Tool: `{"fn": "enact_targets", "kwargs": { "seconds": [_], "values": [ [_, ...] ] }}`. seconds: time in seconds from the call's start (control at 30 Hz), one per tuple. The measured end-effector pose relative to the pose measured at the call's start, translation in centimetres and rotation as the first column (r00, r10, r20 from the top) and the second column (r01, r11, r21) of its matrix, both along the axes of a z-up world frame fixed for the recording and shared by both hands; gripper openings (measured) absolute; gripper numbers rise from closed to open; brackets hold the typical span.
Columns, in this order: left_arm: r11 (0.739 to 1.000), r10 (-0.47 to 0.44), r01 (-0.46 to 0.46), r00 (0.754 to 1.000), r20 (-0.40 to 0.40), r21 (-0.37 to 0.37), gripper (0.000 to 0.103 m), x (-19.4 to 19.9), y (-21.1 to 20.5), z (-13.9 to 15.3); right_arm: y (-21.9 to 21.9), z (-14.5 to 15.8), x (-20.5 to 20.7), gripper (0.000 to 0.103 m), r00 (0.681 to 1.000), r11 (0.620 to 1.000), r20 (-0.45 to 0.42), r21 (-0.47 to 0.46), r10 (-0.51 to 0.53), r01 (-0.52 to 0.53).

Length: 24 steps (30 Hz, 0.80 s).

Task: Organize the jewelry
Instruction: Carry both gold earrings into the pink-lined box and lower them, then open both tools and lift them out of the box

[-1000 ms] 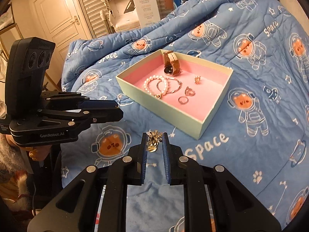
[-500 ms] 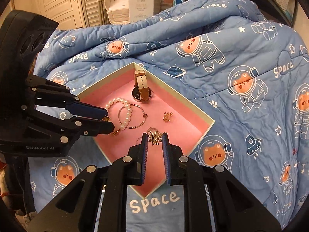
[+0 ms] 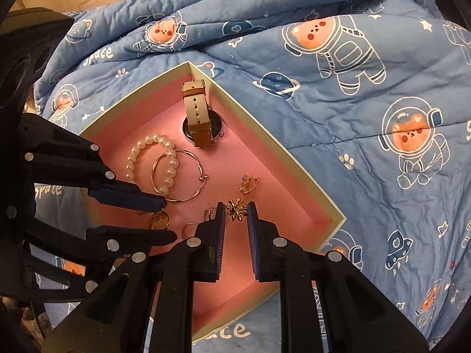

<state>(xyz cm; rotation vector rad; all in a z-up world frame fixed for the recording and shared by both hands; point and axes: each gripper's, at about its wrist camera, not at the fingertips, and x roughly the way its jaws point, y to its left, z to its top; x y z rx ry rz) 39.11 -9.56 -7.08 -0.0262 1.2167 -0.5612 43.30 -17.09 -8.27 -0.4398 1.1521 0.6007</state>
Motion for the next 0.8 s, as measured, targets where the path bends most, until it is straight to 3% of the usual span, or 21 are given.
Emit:
{"fn": "enact_targets", "kwargs": {
  "seconds": [0.2, 0.73, 0.8],
  "values": [
    [1.0, -0.005, 0.005, 1.0, -0.01, 0.02, 0.023, 0.5, -0.5, -0.9, 0.8, -1.3, 1.5, 0.016, 0.998, 0.999, -0.062, -0.038, -0.011, 0.009],
    [0.999, -0.009, 0.007, 1.0, 0.028, 0.054, 0.023, -0.2, -1.5, -1.3, 1.7, -1.7, 2.6, 0.016, 0.999, 0.998, -0.05, -0.062, -0.013, 0.01],
    [0.998, -0.008, 0.005, 0.999, 0.041, 0.058, 0.029, -0.5, -1.3, -1.0, 1.5, -1.7, 2.5, 0.016, 0.999, 0.998, -0.051, -0.059, -0.017, 0.014]
  ]
}}
